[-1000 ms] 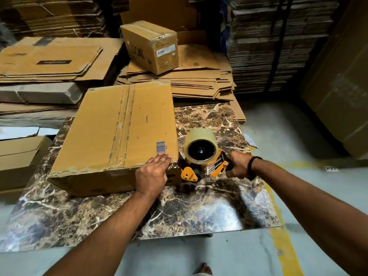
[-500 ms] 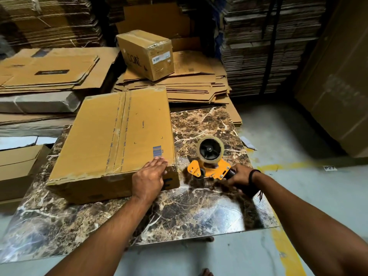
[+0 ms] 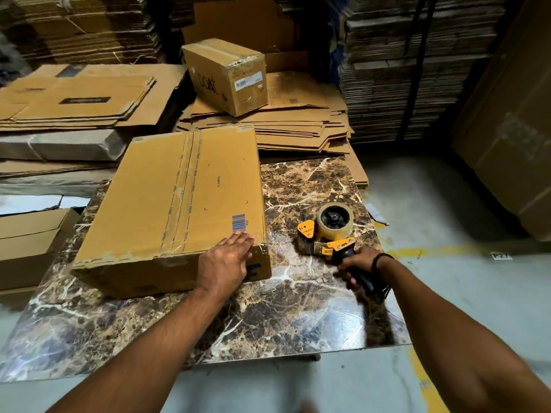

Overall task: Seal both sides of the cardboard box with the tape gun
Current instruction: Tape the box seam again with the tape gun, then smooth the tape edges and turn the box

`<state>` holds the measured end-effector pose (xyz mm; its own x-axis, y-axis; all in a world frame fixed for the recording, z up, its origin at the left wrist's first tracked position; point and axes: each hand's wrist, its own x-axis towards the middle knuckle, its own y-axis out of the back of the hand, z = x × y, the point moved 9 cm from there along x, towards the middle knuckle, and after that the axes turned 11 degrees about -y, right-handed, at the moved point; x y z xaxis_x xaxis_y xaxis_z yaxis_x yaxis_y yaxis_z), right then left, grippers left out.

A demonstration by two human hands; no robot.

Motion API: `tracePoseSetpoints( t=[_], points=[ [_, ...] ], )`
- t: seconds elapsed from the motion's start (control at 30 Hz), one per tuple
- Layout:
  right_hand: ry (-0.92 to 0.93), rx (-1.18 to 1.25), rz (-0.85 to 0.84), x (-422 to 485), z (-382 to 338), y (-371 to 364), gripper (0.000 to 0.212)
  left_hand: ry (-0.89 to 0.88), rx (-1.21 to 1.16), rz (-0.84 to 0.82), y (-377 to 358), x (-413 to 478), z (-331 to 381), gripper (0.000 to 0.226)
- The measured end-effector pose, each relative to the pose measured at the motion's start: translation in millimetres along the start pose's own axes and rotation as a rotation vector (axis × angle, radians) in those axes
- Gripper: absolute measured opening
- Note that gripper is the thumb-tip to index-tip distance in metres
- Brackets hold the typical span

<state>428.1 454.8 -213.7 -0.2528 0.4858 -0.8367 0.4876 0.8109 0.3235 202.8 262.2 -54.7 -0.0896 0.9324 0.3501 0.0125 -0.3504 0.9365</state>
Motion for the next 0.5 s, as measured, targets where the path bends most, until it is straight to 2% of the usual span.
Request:
tracePoseSetpoints(
  t=[0.07, 0.13, 0.23, 0.3, 0.37, 0.43, 0.5],
  points=[
    [0.059, -0.195, 0.231, -1.2, -8.2, 17.0, 0.03, 0.004, 0.018, -0.041, -1.9, -0.4, -0.7, 0.044],
    [0.072, -0.32, 0.367, -5.5, -10.3, 24.6, 0.047, -0.016, 0.049, -0.102, -2.2, 0.4, 0.8, 0.046],
    [0.04, -0.331, 0.604, -29.1, -7.8, 35.3, 0.069, -0.073, 0.048, -0.18, 3.0, 7.4, 2.4, 0.05],
    [0.138, -0.279, 0.765, -55.3, -19.9, 27.9, 0.068, -0.114, -0.012, -0.206, 4.1, 10.4, 2.4, 0.058],
    [0.329, -0.126, 0.731, -78.7, -41.7, -6.6, 0.069, -0.146, -0.067, -0.295, -3.2, 8.8, 3.6, 0.064],
    [0.518, -0.072, 0.54, -97.1, -70.9, -60.4, 0.078, -0.141, -0.096, -0.349, -9.8, 5.0, 1.9, 0.066],
    [0.65, -0.024, 0.352, -107.2, -96.2, -111.3, 0.089, -0.147, -0.119, -0.334, -9.2, 5.2, 1.8, 0.067]
  ],
)
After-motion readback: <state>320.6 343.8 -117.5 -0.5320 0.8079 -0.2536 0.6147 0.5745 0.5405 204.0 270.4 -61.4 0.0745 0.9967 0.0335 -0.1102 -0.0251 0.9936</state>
